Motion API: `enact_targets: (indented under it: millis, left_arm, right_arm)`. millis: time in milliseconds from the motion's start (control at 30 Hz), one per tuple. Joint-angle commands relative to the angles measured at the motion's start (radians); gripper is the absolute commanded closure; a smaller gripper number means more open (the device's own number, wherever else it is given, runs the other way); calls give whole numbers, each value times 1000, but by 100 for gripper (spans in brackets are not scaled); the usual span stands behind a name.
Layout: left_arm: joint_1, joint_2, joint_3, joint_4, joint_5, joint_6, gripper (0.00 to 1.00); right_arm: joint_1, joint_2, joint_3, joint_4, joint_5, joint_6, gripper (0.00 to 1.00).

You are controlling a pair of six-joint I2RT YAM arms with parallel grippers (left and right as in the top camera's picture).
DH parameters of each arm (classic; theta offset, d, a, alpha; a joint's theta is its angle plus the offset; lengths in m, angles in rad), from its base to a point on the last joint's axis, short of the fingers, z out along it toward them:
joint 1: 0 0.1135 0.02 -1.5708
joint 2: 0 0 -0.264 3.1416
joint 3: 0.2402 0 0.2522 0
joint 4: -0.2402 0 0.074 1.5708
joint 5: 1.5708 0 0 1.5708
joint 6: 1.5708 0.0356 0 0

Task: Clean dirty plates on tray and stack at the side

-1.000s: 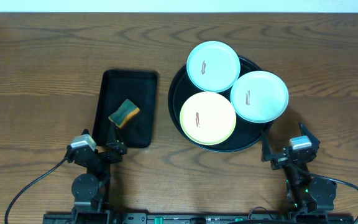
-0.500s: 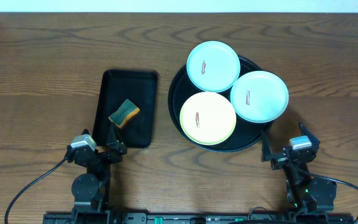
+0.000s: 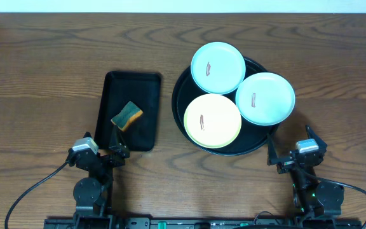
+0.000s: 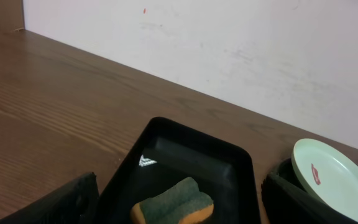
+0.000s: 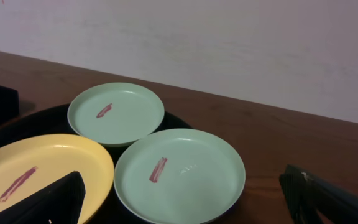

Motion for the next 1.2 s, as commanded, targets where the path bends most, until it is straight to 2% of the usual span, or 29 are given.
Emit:
enact_targets:
  millis: [0, 900, 1033, 1100, 1167]
  left_arm:
    - [3, -4, -11, -48, -13, 5, 15]
    - [4, -4, -11, -45, -31, 35, 15]
    - [4, -4, -11, -43, 19, 23, 15]
    - [4, -4, -11, 14, 53, -14, 15]
    - [4, -4, -11, 146, 101, -51, 15]
  right_arm:
    - [10, -5, -2, -2, -5, 0, 1]
    - [10, -5, -2, 0, -6, 19, 1]
    - [10, -5, -2, 12, -109, 19, 1]
    - [10, -5, -2, 42, -173, 19, 1]
    - [10, -5, -1, 108, -230, 19, 1]
